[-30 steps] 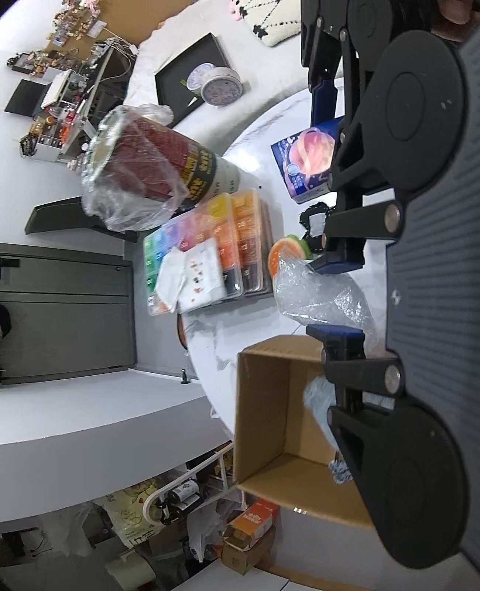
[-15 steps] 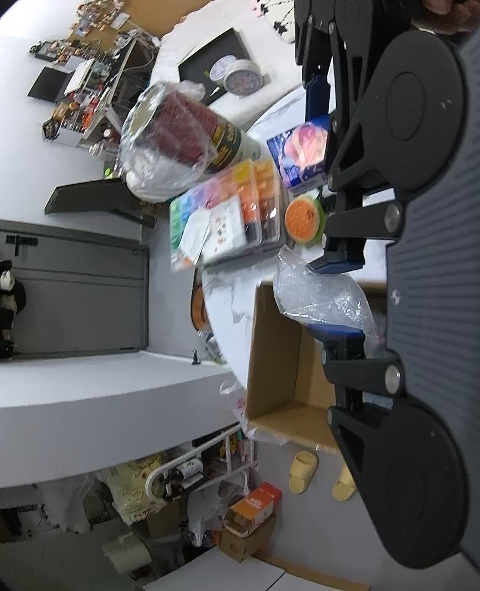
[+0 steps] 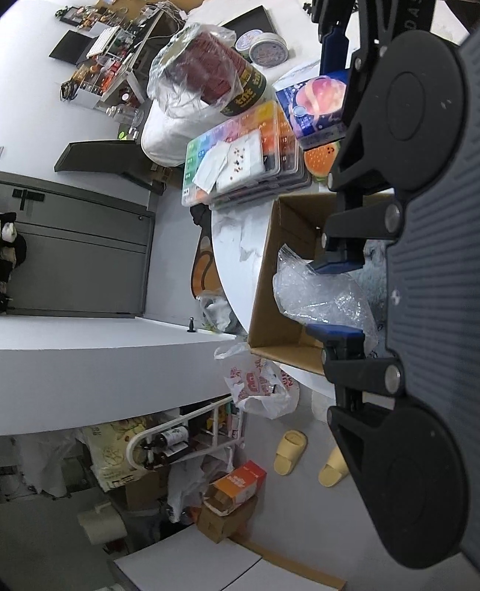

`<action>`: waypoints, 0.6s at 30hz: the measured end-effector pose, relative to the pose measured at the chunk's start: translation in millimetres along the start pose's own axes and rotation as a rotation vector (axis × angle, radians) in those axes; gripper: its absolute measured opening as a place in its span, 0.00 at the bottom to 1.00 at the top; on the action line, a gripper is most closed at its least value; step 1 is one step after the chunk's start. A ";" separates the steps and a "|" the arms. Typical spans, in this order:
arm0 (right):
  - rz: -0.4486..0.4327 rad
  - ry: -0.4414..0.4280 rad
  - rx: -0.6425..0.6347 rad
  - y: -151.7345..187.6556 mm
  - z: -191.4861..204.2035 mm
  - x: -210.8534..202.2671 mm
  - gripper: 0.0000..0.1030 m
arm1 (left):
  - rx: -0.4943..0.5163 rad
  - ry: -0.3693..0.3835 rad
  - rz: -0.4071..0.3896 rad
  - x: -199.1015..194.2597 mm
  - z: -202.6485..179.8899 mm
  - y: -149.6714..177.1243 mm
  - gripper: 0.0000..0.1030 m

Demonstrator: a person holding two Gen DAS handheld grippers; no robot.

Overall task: Organize soft objects
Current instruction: 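Carry the plastic bag over the box with the left tool while the right tool carries the tissue pack, then open the left tool over the box while the right tool lowers the tissue pack in and opens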

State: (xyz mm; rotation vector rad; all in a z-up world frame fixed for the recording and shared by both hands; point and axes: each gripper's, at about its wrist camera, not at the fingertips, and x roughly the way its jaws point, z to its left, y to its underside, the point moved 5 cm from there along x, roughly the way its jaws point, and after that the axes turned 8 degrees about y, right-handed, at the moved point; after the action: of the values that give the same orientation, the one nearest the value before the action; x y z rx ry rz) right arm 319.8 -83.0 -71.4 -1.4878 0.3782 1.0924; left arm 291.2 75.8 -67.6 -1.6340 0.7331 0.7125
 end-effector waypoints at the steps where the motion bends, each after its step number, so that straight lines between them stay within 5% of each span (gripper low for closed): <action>1: 0.001 -0.001 -0.002 -1.3 2.3 1.2 0.45 | -0.004 0.001 0.004 2.5 2.6 0.4 0.26; 18: 0.019 -0.032 -0.011 -24.8 37.4 30.2 0.45 | -0.055 0.019 -0.006 -2.7 31.8 10.2 0.31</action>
State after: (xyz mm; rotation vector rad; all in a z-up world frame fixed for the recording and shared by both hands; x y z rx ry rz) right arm 338.8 -32.6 -75.5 -1.4776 0.3653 1.1338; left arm 279.5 105.7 -76.9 -1.6938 0.7276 0.7191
